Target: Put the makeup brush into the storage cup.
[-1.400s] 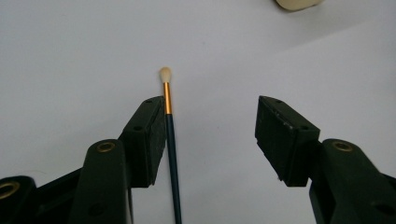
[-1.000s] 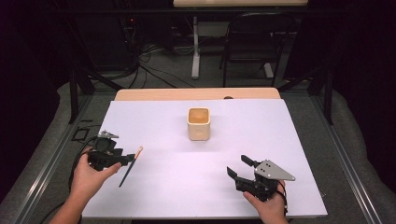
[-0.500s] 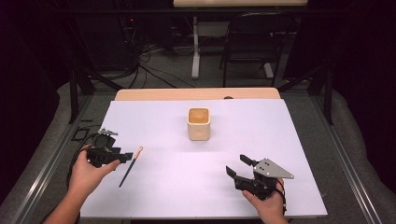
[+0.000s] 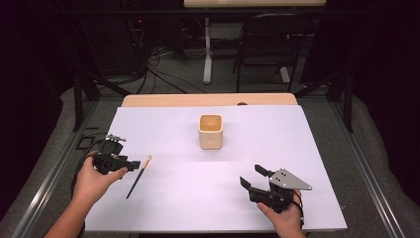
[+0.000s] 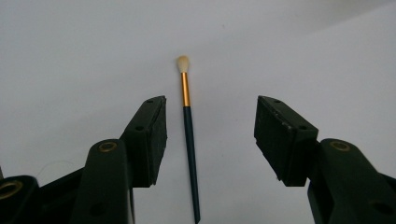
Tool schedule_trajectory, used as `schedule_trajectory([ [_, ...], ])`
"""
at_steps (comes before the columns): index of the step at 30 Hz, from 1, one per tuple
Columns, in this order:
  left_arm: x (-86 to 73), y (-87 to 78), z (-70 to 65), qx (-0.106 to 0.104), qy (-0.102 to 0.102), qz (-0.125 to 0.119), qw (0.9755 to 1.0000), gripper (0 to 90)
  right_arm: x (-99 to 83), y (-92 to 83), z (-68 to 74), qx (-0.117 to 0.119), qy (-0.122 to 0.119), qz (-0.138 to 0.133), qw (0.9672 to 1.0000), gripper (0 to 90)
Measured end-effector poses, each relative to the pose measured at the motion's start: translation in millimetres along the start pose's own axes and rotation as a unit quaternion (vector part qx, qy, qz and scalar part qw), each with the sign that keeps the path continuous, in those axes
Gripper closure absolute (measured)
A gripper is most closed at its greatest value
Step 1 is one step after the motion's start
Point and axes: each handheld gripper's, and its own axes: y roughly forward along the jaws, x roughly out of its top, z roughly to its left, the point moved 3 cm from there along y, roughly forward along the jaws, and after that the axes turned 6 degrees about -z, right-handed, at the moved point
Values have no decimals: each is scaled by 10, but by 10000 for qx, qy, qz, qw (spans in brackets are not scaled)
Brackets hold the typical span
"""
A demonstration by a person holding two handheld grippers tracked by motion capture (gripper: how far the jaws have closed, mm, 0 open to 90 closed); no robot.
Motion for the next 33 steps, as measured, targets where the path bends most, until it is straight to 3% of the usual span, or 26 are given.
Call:
schedule_trajectory([
  [8,51,62,-22,-28,47,117,9999,433,-4,6,6,15,33,35,10000,320],
  [15,106,162,-49,61,92,339,9994,432,-6,7,3,33,18,47,10000,320],
  [33,248,336,-79,193,130,606,9979,443,-16,21,0,50,83,10,10000,321],
])
